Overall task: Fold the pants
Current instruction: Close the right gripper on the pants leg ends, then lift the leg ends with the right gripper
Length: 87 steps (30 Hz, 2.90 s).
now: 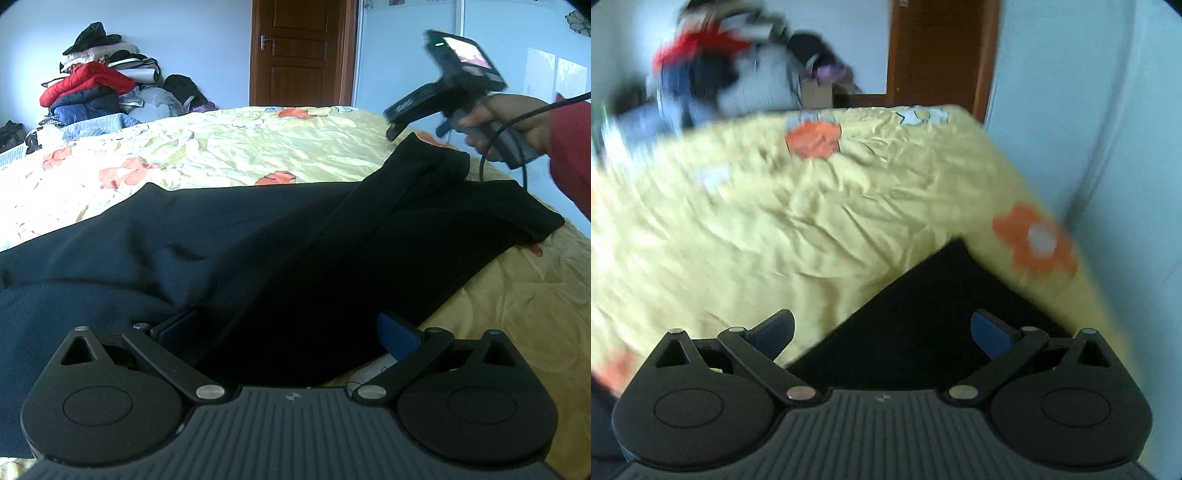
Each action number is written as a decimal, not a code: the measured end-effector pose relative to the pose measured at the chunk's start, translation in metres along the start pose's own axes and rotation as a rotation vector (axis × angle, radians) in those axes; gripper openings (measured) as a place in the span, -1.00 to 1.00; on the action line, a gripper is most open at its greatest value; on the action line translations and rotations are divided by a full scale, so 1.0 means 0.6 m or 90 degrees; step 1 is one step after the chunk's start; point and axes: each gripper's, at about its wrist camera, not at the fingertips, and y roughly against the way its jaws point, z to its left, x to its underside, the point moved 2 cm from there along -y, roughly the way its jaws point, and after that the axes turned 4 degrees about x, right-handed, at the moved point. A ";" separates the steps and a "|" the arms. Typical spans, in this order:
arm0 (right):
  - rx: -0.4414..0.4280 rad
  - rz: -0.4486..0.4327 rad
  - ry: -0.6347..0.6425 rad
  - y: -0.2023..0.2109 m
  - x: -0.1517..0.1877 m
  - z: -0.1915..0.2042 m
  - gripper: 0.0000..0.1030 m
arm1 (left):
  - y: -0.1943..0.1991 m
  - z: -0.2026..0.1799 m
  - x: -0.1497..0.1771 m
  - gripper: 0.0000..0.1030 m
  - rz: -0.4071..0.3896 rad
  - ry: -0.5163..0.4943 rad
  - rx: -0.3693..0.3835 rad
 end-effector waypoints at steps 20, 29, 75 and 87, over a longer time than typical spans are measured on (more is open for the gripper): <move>-0.134 -0.137 -0.357 0.111 0.099 -0.266 1.00 | -0.002 0.001 -0.001 1.00 -0.001 0.004 0.003; -0.238 -0.023 -0.412 -0.011 0.047 -0.201 0.97 | -0.002 0.000 -0.001 1.00 -0.001 0.003 0.003; -0.299 -0.080 -0.614 0.028 0.268 -0.298 0.12 | -0.001 0.001 0.000 1.00 0.000 -0.001 -0.001; -0.428 -0.168 -0.749 -0.002 0.285 -0.316 -0.01 | -0.001 0.000 0.000 1.00 0.000 -0.001 -0.001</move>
